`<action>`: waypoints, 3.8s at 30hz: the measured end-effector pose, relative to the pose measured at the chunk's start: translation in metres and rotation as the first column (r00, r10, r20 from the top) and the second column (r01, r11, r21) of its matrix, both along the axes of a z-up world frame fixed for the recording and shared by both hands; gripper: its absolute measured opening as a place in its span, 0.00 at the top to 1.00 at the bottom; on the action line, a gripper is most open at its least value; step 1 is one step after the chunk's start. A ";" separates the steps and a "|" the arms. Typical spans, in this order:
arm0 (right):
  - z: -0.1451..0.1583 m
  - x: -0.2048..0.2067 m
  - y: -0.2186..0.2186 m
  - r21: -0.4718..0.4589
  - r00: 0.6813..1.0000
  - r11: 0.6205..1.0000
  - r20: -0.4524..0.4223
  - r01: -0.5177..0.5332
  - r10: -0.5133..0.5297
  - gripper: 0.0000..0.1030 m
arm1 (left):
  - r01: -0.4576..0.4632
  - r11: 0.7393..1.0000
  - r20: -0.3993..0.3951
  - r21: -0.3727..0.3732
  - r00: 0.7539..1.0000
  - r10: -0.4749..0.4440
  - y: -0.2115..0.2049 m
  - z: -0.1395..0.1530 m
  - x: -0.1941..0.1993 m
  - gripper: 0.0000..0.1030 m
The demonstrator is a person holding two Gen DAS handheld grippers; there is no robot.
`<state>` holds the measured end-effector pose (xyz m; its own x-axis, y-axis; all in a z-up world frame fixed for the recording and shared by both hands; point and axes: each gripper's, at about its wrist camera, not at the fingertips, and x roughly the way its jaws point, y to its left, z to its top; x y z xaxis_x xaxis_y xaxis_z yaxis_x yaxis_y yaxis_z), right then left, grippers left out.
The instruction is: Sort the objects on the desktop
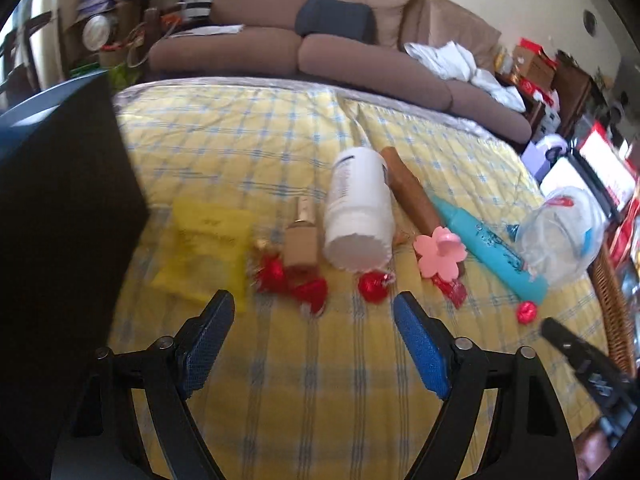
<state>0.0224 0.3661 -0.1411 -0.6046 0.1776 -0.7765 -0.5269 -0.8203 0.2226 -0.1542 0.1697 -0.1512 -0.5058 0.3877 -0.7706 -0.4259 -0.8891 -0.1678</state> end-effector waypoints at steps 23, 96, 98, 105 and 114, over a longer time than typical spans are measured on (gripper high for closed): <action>0.005 0.005 0.018 -0.067 0.990 0.998 -0.138 -0.008 -0.002 0.70 | -0.038 0.995 -0.252 0.097 0.966 0.061 -0.044 0.120 0.047 0.80; 0.155 -0.079 -0.327 -0.079 0.721 0.760 -0.392 -0.645 0.571 0.78 | -0.602 0.798 -0.127 0.030 0.790 0.600 -0.323 0.203 0.059 0.80; 0.148 -0.082 -0.319 -0.101 0.732 0.761 -0.381 -0.641 0.565 0.78 | -0.593 0.805 -0.072 0.016 0.802 0.593 -0.324 0.193 0.059 0.80; 0.127 -0.095 -0.303 -0.225 0.731 0.715 -0.403 -0.662 0.551 0.78 | -0.578 0.816 -0.028 0.004 0.815 0.578 -0.307 0.185 0.060 0.80; 0.100 -0.104 -0.305 -0.414 0.710 0.579 -0.467 -0.702 0.527 0.77 | -0.642 0.765 0.146 0.057 0.763 0.630 -0.329 0.161 0.059 0.80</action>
